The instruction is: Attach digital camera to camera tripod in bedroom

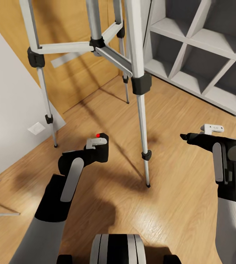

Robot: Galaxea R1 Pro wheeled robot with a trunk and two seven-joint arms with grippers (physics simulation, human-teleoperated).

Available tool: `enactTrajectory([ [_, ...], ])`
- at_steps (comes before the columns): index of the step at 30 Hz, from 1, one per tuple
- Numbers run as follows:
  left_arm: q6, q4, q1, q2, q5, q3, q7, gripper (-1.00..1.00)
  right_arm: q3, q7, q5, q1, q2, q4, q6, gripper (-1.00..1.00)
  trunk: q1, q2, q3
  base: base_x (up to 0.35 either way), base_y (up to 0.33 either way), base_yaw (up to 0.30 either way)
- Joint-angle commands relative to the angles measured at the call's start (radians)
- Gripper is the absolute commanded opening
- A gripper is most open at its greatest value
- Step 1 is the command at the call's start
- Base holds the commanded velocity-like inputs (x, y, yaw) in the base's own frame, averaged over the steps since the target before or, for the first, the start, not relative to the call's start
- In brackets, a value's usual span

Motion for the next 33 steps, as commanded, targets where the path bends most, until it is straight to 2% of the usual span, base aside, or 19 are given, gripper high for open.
enactTrajectory([
  [1,0.003,-0.002,0.011,0.0,0.009,0.0,0.011,-1.0,-0.001,0.002,-0.003,0.0,0.0,-0.001,0.004,1.0,-0.001,0.0,0.003,0.0,0.0,0.0],
  [10,0.003,-0.017,0.077,0.003,0.003,0.01,0.027,-1.0,-0.001,0.003,-0.003,0.0,0.002,0.002,0.004,1.0,-0.005,0.002,0.038,0.0,0.0,0.0],
  [17,0.003,-0.018,0.086,0.004,0.003,0.008,0.079,-1.0,-0.001,0.002,-0.004,0.0,0.002,0.002,0.004,1.0,-0.008,0.004,0.065,0.0,0.0,0.0],
  [18,0.003,-0.017,0.089,0.002,0.006,0.002,0.119,-1.0,-0.001,0.003,-0.004,0.0,0.003,0.002,0.004,1.0,-0.008,0.004,0.069,0.0,0.0,0.0],
  [21,0.003,-0.011,0.09,0.001,0.008,0.001,0.136,-1.0,0.0,0.003,-0.004,0.001,0.004,0.004,0.004,1.0,-0.01,0.005,0.081,0.0,0.0,0.0],
  [33,0.003,0.002,0.105,0.004,0.007,0.001,0.142,-1.0,0.001,0.005,-0.007,0.0,0.006,0.004,0.004,1.0,-0.015,0.007,0.127,0.0,0.0,0.0],
])
